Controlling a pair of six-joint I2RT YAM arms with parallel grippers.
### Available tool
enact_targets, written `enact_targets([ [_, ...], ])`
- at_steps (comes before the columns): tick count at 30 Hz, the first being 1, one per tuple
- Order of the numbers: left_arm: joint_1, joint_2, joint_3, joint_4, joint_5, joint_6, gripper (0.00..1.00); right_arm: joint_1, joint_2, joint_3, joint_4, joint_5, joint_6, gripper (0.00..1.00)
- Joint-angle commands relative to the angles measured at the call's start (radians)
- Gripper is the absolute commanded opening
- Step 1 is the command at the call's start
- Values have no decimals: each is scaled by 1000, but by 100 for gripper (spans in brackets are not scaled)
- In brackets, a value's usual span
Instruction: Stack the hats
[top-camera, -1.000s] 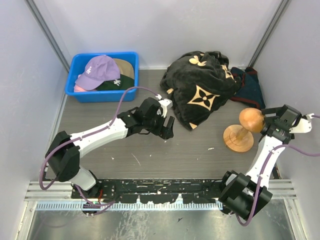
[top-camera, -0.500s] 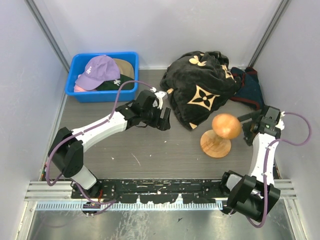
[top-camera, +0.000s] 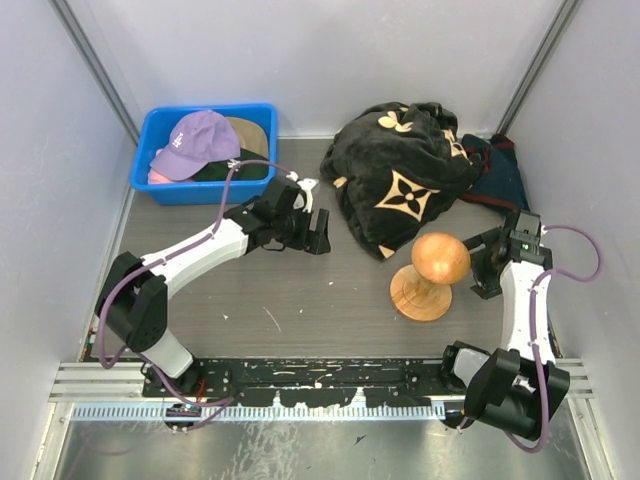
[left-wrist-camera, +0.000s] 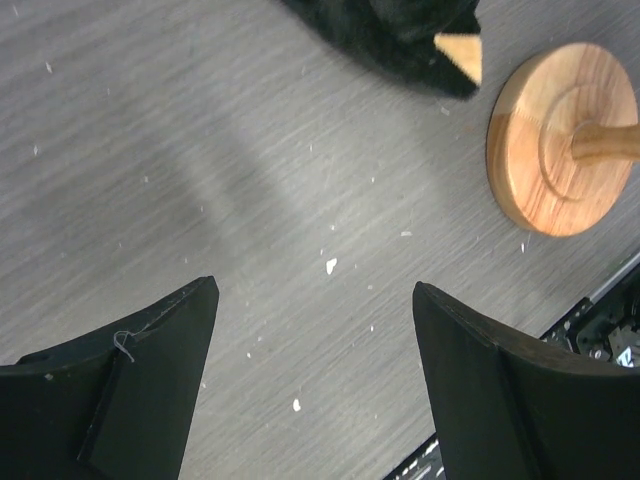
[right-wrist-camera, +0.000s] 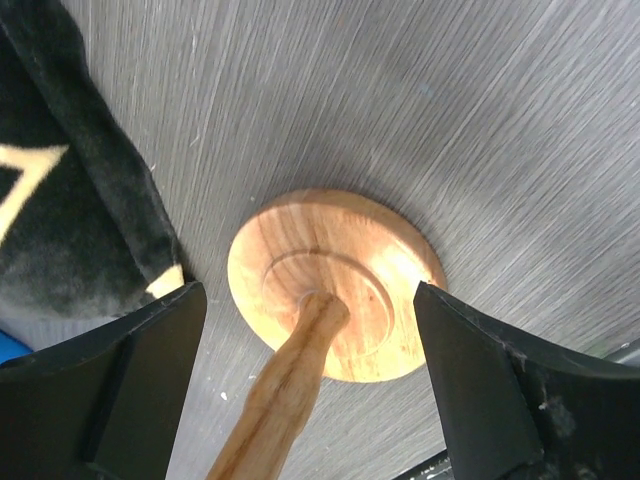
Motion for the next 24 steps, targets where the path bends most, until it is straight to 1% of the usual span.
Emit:
enact_targets([
  [1, 3, -75, -76, -14, 17, -52, 87, -16, 41, 42, -4, 102, -30, 91],
  [2, 2, -84, -95, -16, 21, -69, 86, -31, 46, 13, 10, 99, -33, 91],
  [4, 2, -102, -133, -12, 35, -109, 82, -62, 51, -28, 36, 97, -43, 91],
  [6, 2, -121, -175, 5, 52, -148, 73, -99, 61, -63, 67, 82, -57, 85],
  [8, 0, -138, -214, 29, 67, -180, 61, -119, 80, -90, 98, 59, -66, 69],
  [9, -1, -146, -230, 38, 72, -200, 51, -119, 88, -103, 111, 49, -66, 60],
  [12, -11, -150, -271, 74, 75, -244, 36, -119, 93, -169, 170, 4, -48, 31],
  [13, -18, -143, -277, 95, 77, -260, 30, -117, 92, -199, 196, -27, -40, 23],
  [14, -23, -132, -277, 110, 85, -271, 28, -116, 94, -226, 222, -49, -30, 17],
  [16, -30, -106, -262, 109, 83, -279, 28, -102, 96, -277, 267, -82, -2, 11],
  [19, -31, -82, -240, 100, 67, -278, 31, -69, 97, -317, 296, -73, 26, 9],
  [22, -30, -72, -222, 93, 57, -267, 34, -66, 104, -329, 314, -56, 20, 9],
  [24, -31, -60, -205, 85, 52, -260, 34, -65, 118, -341, 338, -48, 15, 8],
])
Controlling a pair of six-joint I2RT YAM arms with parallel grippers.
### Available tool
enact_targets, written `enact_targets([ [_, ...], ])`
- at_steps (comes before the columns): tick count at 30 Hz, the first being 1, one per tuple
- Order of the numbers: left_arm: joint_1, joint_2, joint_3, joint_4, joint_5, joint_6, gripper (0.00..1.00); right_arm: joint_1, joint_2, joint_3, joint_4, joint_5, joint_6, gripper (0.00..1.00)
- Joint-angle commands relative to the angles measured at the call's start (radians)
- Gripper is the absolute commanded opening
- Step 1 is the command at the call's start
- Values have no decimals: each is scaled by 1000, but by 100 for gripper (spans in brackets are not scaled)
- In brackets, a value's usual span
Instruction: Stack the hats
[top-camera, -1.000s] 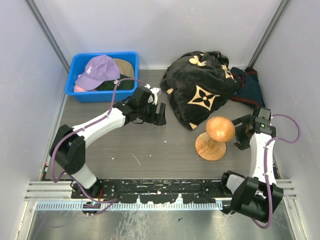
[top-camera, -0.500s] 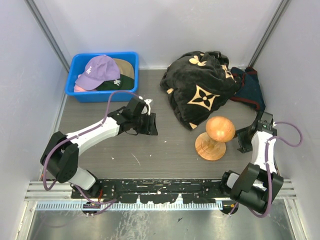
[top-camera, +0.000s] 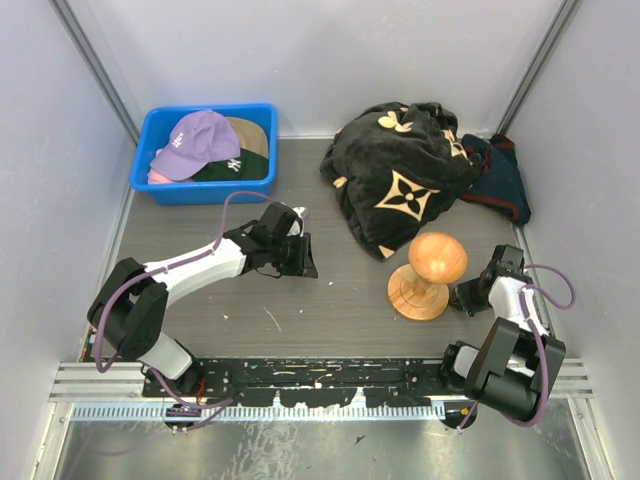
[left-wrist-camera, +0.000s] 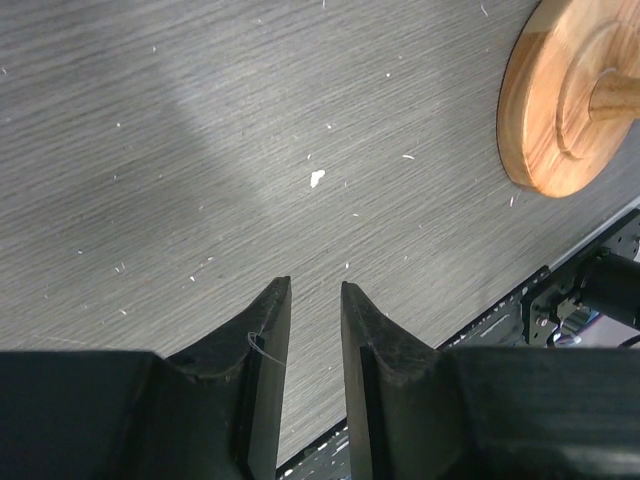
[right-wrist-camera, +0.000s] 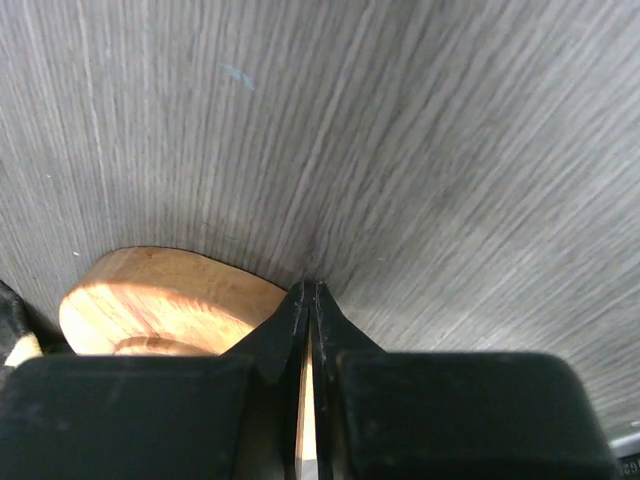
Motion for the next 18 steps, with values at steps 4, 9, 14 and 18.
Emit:
enact_targets([
  [4, -2, 46, 76, 1, -13, 9, 35, 7, 54, -9, 153, 29, 7, 7],
  [9, 23, 34, 87, -39, -58, 36, 35, 56, 128, 16, 200, 29, 37, 6],
  [14, 138, -7, 70, -80, -67, 34, 35, 216, 173, 22, 247, 42, 166, 6],
  [18, 241, -42, 55, -113, -43, 43, 37, 375, 222, 46, 262, 62, 265, 6],
])
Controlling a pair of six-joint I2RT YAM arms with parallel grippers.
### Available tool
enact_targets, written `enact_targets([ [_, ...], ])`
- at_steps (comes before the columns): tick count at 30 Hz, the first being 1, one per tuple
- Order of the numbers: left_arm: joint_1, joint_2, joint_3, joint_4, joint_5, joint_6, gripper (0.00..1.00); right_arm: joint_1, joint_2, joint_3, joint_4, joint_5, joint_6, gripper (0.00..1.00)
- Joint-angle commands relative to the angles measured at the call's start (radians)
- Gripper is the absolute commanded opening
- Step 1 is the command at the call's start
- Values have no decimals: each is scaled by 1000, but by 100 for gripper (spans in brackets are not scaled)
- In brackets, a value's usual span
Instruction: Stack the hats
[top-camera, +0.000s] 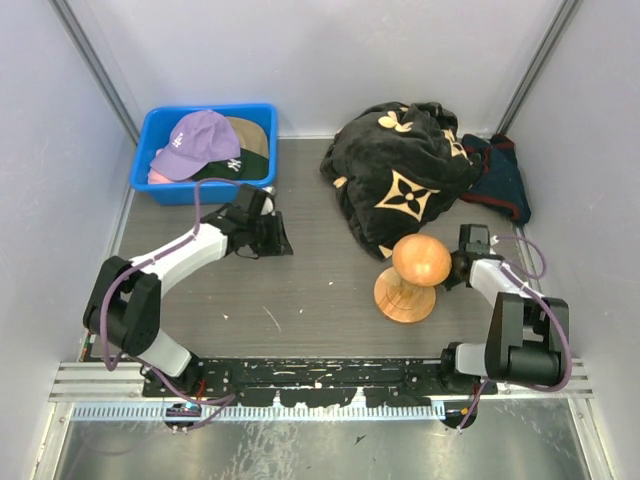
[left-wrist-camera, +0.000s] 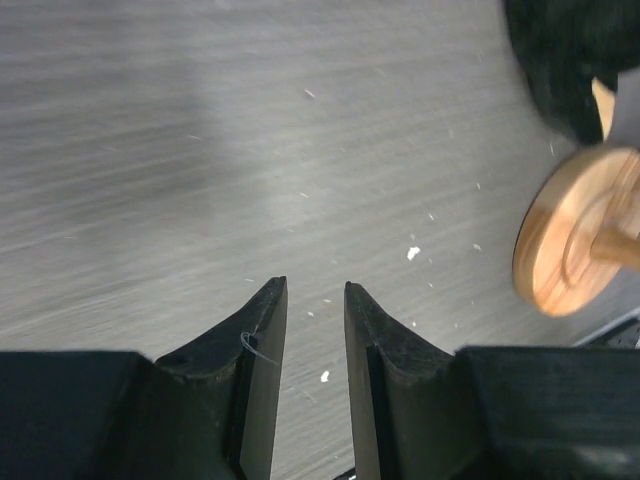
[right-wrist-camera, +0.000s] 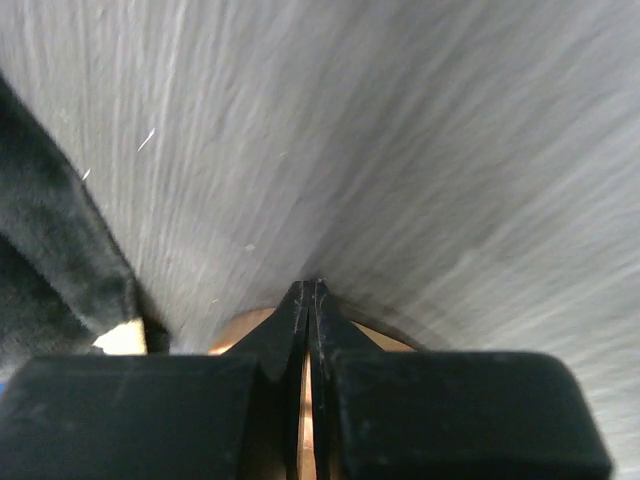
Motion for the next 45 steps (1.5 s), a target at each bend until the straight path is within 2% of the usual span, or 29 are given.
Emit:
enact_targets([
  [1, 89, -68, 2, -67, 2, 29, 37, 156, 73, 3, -13, 42, 141, 6],
  [10, 82, -176, -126, -47, 66, 0, 40, 394, 275, 129, 96, 22, 284, 5],
  [14, 22, -233, -170, -52, 66, -15, 41, 392, 273, 226, -15, 111, 191, 5],
  [19, -66, -256, -204, -30, 57, -72, 42, 349, 198, 236, -152, 190, 84, 4],
  [27, -144, -151, -172, 38, 67, -96, 42, 319, 29, 137, -293, 219, 30, 3],
  [35, -145, 8, -107, 123, 117, -138, 41, 346, -93, 30, -339, 148, 86, 2],
  [41, -150, 59, -106, 189, 154, -186, 41, 424, -92, 9, -306, 135, 136, 1],
  [45, -153, 105, -96, 211, 174, -209, 40, 456, -21, 31, -252, 112, 144, 1],
])
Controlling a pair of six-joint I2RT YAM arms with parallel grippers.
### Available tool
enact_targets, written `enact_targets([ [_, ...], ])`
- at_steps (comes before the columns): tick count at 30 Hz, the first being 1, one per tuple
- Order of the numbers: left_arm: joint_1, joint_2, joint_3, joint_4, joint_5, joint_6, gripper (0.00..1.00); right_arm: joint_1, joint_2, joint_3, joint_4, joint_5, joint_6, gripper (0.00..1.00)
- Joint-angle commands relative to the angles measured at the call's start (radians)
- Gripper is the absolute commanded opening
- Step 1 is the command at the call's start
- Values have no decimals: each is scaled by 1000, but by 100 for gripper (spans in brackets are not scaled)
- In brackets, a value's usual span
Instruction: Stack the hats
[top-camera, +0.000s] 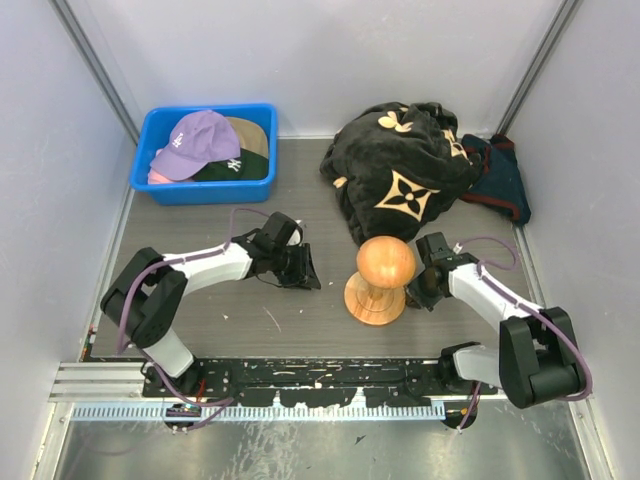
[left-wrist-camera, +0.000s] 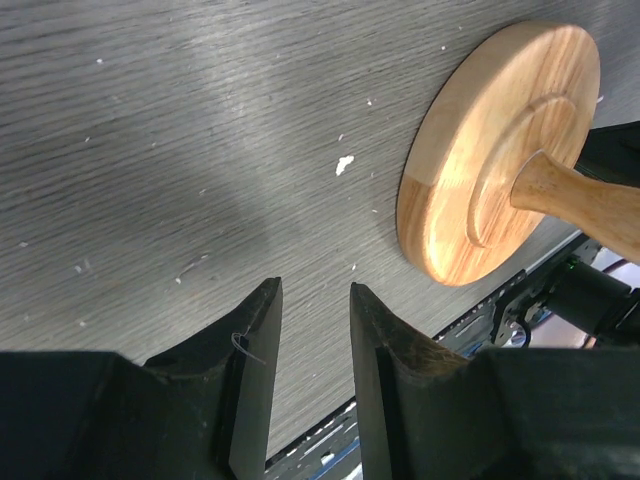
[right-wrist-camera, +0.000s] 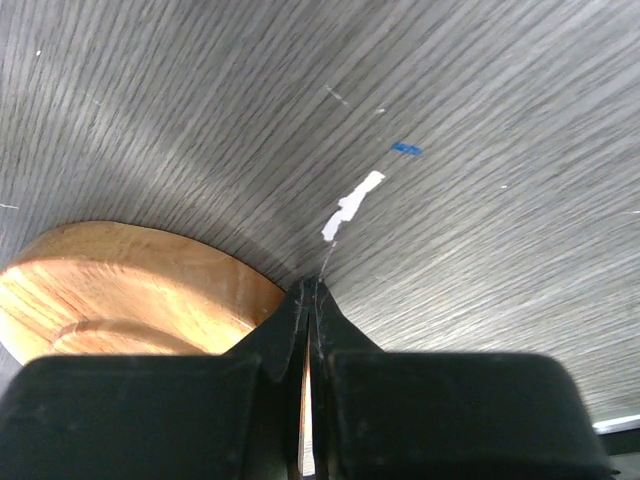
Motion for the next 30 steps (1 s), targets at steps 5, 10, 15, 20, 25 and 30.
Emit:
enact_targets([
  [5, -4, 34, 33, 32, 33, -38, 40, 130, 172, 82, 127, -32, 78, 0],
  [10, 0, 0, 14, -16, -2, -19, 40, 181, 296, 145, 203, -58, 102, 0],
  [15, 17, -17, -21, -48, -20, -20, 40, 221, 350, 210, 201, -70, 100, 0],
  [20, 39, -83, -74, -111, -41, -14, 37, 223, 275, 165, 150, -53, 86, 0],
  [25, 40, -164, -132, -151, -60, -5, 30, 225, 207, 104, 123, -74, 81, 0],
  [30, 41, -89, -161, -72, 20, -48, 18, 244, 160, 53, 116, -102, 104, 0],
])
